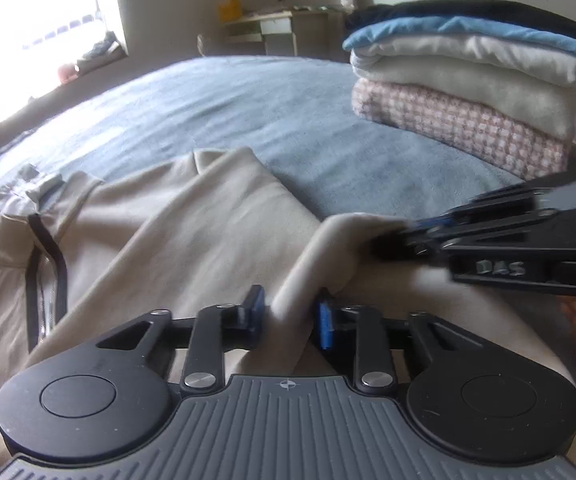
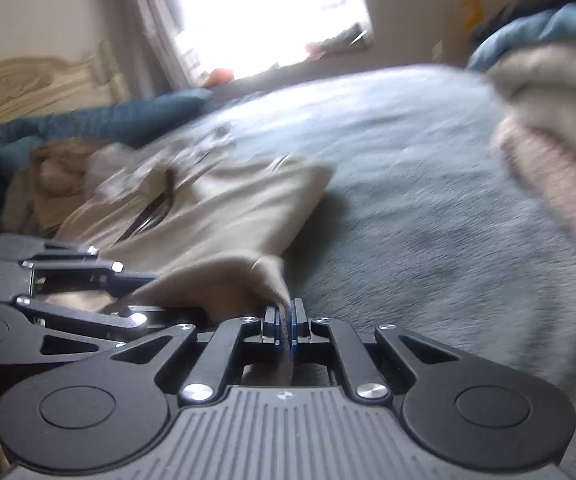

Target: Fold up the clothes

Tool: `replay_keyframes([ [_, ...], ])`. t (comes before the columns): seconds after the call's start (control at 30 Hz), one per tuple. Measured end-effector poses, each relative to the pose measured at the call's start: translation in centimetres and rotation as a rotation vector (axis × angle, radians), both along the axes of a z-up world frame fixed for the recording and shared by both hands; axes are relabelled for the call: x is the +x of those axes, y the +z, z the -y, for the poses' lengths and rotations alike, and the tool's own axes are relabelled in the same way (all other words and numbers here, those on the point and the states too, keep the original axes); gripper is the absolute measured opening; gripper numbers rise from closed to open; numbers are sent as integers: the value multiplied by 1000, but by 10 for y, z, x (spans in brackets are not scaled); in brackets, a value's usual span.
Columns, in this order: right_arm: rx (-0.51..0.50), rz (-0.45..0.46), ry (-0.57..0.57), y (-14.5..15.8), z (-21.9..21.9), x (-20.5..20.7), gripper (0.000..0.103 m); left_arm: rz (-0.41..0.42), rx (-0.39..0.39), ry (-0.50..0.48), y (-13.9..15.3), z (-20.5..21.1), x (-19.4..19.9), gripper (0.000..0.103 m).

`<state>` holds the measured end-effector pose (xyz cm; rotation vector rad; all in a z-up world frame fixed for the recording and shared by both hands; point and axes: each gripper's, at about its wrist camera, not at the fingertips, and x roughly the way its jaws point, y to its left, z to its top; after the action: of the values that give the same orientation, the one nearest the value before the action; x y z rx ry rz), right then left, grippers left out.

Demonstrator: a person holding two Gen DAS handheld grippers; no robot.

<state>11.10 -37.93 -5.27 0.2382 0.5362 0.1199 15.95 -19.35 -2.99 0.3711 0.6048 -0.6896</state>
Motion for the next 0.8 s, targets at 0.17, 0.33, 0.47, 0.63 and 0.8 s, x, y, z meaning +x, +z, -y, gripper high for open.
replay_keyframes([
  [0.17, -158, 36, -136, -17, -29, -14, 5, -23, -47, -8, -3, -1, 1, 26],
  [0.33, -194, -1, -94, -19, -25, -8, 12, 12, -49, -33, -1, -5, -8, 30],
  [0.47, -362, 45, 67, -11, -41, -9, 35, 4, -76, -48, 1, -3, -6, 30],
  [0.63, -466, 100, 95, -11, -48, -5, 17, -76, -177, -92, 24, -12, 0, 31],
  [0.8, -363, 127, 33, -14, -31, -13, 7, -197, -306, -43, 60, -21, 49, 44],
])
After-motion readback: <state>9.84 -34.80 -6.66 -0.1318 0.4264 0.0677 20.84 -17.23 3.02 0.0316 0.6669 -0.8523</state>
